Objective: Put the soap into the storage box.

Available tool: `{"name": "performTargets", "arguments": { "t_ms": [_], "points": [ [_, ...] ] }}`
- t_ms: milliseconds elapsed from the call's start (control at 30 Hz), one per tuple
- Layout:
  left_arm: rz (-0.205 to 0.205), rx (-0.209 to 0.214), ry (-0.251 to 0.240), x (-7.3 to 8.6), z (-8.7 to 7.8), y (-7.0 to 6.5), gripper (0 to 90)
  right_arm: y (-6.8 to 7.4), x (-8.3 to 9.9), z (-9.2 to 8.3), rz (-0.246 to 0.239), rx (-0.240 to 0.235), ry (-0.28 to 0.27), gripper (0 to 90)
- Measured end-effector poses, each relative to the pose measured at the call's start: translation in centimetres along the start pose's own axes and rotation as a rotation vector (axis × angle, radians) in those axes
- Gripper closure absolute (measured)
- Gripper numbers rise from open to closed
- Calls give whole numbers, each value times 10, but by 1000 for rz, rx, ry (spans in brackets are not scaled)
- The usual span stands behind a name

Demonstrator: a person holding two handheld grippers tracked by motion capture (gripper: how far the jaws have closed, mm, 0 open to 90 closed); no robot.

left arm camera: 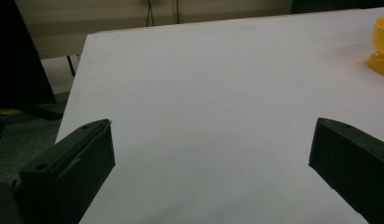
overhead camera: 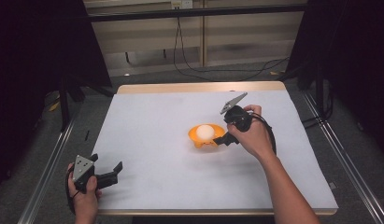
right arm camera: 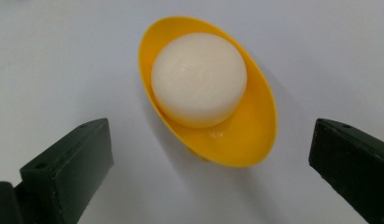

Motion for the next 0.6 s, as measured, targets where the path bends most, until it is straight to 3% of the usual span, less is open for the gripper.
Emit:
{"name": "performTargets", "arguments": {
  "t_ms": [600],
  "points": [
    [4,1,1,0,0,0,0,-1,41,-24,44,38,-30,0]
  ]
}}
Point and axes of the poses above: each handheld gripper's, and its own axes: z roughly forward along the jaws, x roughly out of its underside, y roughly to its left, the point moved 3 cm from there along z, roughly forward along the jaws, and after that the axes turned 10 degrees about -y, right-handed, at the moved point
